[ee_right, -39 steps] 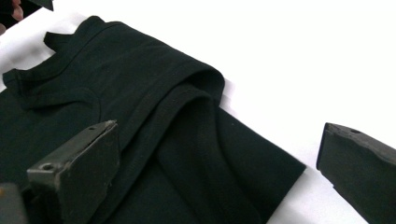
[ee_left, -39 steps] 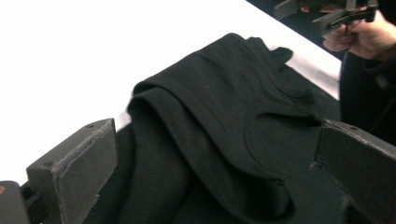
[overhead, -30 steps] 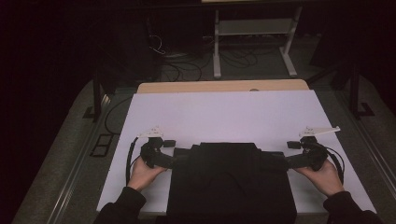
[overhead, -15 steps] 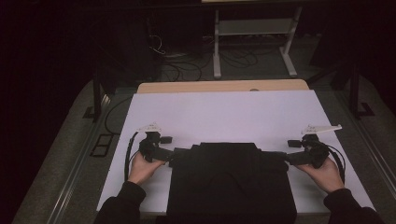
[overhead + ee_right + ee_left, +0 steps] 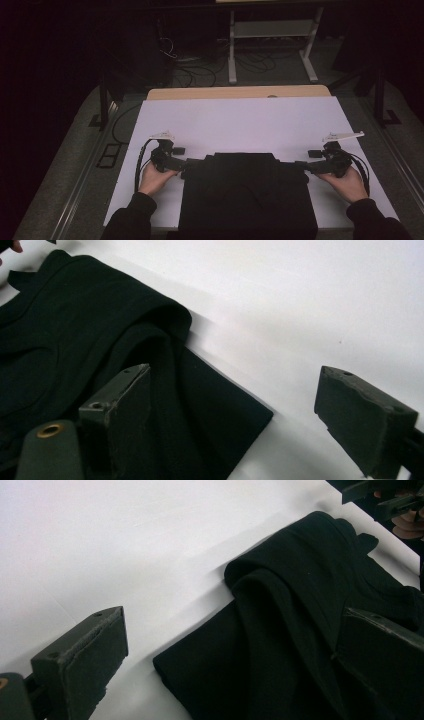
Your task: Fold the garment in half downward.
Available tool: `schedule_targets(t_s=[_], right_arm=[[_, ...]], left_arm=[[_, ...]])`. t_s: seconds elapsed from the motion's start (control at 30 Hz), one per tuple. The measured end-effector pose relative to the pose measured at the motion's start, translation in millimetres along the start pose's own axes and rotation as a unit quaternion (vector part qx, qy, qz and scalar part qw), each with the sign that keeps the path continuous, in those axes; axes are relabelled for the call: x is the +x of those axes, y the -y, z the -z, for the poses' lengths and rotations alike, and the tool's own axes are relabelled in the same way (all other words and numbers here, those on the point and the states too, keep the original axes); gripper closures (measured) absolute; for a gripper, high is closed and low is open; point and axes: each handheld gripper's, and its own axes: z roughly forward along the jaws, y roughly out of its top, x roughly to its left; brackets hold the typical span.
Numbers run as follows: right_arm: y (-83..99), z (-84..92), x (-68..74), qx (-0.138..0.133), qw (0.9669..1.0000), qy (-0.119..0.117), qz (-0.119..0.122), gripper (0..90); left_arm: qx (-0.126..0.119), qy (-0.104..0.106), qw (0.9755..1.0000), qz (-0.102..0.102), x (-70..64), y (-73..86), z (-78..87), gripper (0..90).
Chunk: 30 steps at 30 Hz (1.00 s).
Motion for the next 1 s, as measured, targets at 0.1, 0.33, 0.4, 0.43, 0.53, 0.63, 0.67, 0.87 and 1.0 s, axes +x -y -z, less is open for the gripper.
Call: schedule_targets(t_s=[0.1,0.33,0.4,0.43,0.53,0.63,0.67,0.87,1.0], right_arm=[[0.4,-1.9,-1.1,0.006,1.0000,-0.001,0.000,17.1],[1.4,-5.5,-2.9,0.019,0.9998,-0.004,0.001,26.8],[1.5,-6.4,-3.6,0.020,0.9998,-0.005,0.002,28.7],[1.6,-6.6,-4.1,0.022,0.9997,-0.008,0.001,29.9],[2.1,-7.7,-6.2,0.025,0.9996,-0.012,0.000,32.1],[2.3,-7.9,-7.3,0.027,0.9996,-0.013,0.002,35.6],[2.3,-7.9,-7.4,0.027,0.9995,-0.013,0.003,37.0],[1.9,-8.2,-6.2,0.034,0.9993,-0.002,0.013,42.9],[2.1,-9.1,-5.0,0.040,0.9991,0.001,0.014,45.6]], left_arm=[[0.003,0.000,1.0000,0.005,4.2,1.3,-1.4,0.5],[0.002,-0.001,0.9999,0.015,10.6,2.5,-0.2,5.3],[0.005,-0.002,0.9999,0.014,10.8,2.8,-1.3,6.8],[0.007,0.001,0.9999,0.013,11.2,3.1,-1.9,7.2],[0.013,0.007,0.9999,0.006,11.5,3.7,-4.8,12.4],[0.017,0.007,0.9998,0.004,10.8,3.8,-7.4,13.2],[0.018,0.007,0.9998,0.004,10.8,3.8,-8.0,13.5],[0.024,0.004,0.9997,0.008,13.4,4.7,-9.4,16.7],[0.020,0.001,0.9998,0.008,14.6,4.9,-7.3,22.8]])
